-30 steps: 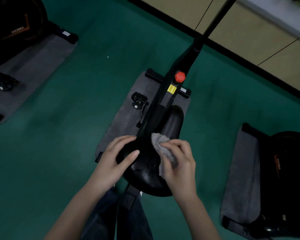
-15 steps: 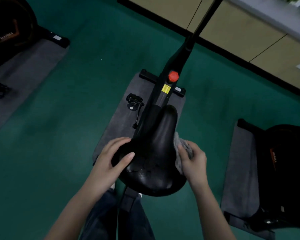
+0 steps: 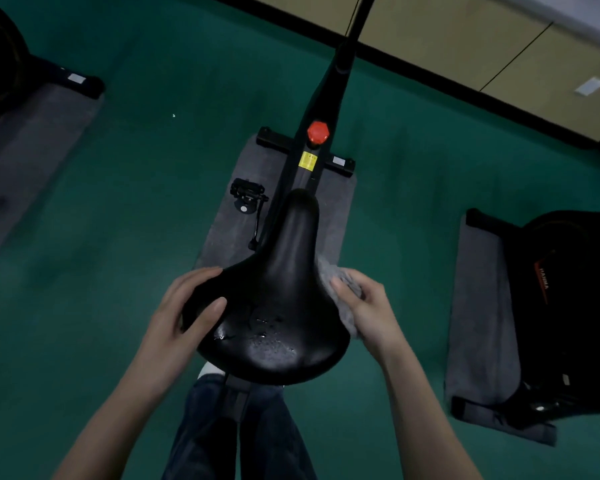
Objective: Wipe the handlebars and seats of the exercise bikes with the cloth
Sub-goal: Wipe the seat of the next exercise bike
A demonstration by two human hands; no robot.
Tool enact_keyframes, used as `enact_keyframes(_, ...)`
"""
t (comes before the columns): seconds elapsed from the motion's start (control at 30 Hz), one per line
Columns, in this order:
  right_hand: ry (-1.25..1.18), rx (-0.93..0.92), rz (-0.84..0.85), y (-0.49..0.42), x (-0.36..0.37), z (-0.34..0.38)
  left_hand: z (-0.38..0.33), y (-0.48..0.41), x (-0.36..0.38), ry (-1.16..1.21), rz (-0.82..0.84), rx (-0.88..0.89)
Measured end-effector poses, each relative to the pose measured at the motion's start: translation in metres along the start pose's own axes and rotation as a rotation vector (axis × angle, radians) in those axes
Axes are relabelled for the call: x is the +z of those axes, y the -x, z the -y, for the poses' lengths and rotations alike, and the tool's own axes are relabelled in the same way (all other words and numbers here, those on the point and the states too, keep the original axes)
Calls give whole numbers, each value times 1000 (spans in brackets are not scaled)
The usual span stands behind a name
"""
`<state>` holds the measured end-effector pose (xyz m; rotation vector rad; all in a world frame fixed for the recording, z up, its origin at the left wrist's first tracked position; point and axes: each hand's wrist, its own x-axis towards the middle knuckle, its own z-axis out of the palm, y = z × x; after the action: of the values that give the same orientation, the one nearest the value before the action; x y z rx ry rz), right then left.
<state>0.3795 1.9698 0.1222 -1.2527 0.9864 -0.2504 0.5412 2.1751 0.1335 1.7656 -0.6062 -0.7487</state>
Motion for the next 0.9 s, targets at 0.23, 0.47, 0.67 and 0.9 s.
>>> enact_keyframes(0.23,-420,129,-46,13,-3,-25,1,3,4,16,-29,8)
enact_keyframes(0.47,-667,167,-227,31,12,-46,1,5,10,63,-71,-28)
enact_keyframes(0.67,-669,209,-234,25,11,-43,4,6,10,57,-74,-37)
enact_keyframes(0.9,-358,-138,-676,72,45,-60,2,5,9,72,-68,-36)
